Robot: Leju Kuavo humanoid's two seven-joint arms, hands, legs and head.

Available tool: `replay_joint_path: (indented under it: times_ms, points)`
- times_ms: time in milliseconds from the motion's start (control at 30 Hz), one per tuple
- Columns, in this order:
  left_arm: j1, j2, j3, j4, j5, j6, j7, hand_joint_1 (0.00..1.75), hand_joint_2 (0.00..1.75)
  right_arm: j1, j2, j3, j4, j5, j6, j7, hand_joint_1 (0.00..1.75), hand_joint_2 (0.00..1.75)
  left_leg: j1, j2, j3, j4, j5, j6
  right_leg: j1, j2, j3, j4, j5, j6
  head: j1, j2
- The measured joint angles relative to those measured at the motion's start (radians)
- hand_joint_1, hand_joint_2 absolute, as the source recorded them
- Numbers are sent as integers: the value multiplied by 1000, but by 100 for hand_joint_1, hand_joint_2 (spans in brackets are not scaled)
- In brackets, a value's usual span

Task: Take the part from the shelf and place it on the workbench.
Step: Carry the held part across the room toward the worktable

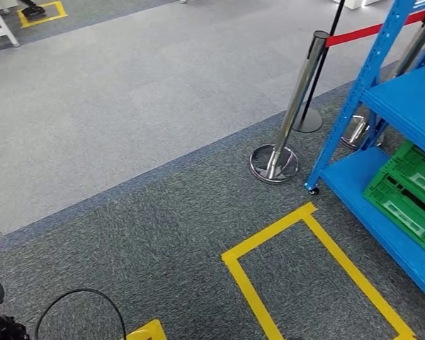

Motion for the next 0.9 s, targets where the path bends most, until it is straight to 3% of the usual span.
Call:
replay_joint_path:
  times_ms: [67,133,200,267,333,400,433,467,500,567,633,700,733,800,833,900]
  points:
    - [0,0,0,0,-4,0,1,175,175,-2,0,0,0,2,0,0,0,0,-7,53,65,-122,60,10,4,-42,10,0,-11,8,0,0]
    - [-1,0,0,1,-11,0,5,175,175,-2,0,0,0,3,0,0,0,0,-18,83,85,-171,62,24,9,-63,15,-2,-17,19,0,0]
    - [2,0,0,2,-18,0,8,175,175,-3,0,-1,0,5,1,2,0,0,-18,61,82,-178,66,38,10,-80,19,-5,-21,29,0,0]
    - [2,-1,1,2,-21,0,10,175,175,-4,0,-1,0,7,1,3,0,0,-13,37,85,-189,72,51,6,-40,8,23,-46,36,4,0]
    - [0,-3,0,4,-23,0,11,175,175,-3,0,-2,0,8,1,2,0,0,-10,12,86,-193,76,59,3,25,-47,136,-103,39,10,0]
    - [0,-4,-1,7,-24,0,12,175,175,0,0,-2,1,9,1,3,0,0,-11,-16,85,-192,76,61,3,46,-119,268,-145,40,13,0]
    - [0,-4,-1,9,-24,0,13,175,175,2,0,-3,1,9,2,3,0,0,-12,-31,85,-191,76,62,3,48,-138,292,-139,40,13,0]
    - [1,-3,-2,10,-25,0,14,175,175,2,0,-3,1,9,2,3,0,0,-11,-46,86,-190,76,61,3,50,-139,274,-113,40,13,0]
    - [1,-3,-3,12,-26,0,16,175,175,1,0,-3,1,9,2,3,0,0,-11,-60,87,-189,75,60,3,58,-122,221,-71,39,13,0]
    - [0,-3,-6,15,-29,0,19,175,175,0,0,-3,1,9,4,3,0,0,-8,-86,84,-181,72,54,-2,110,-70,85,-4,35,13,0]
    - [-1,-3,-9,17,-32,0,22,175,175,0,0,-4,1,9,6,3,0,0,-4,-110,74,-174,72,41,-4,149,-39,21,12,30,12,0]
    - [1,-3,-11,19,-33,0,24,175,175,0,0,-4,2,9,7,3,0,0,1,-131,66,-175,78,26,-1,132,-32,15,13,22,12,0]
    - [1,-3,-11,20,-34,0,25,175,175,0,0,-4,2,9,7,3,0,0,0,-123,63,-170,75,21,-2,118,-29,10,15,16,11,0]
    - [-1,-3,-12,21,-35,0,25,175,175,0,0,-4,2,10,7,2,0,0,-1,-73,39,-114,41,12,-3,87,-21,0,19,6,6,0]
    - [-2,-2,-13,22,-35,0,25,175,175,1,0,-4,2,10,8,2,0,0,-1,-42,13,-57,11,7,-2,70,-18,-1,18,3,3,0]
    - [-2,-2,-15,23,-35,0,25,175,175,2,0,-4,2,11,9,2,0,0,4,-17,-44,68,-42,-2,1,36,-15,-1,14,-1,1,0]
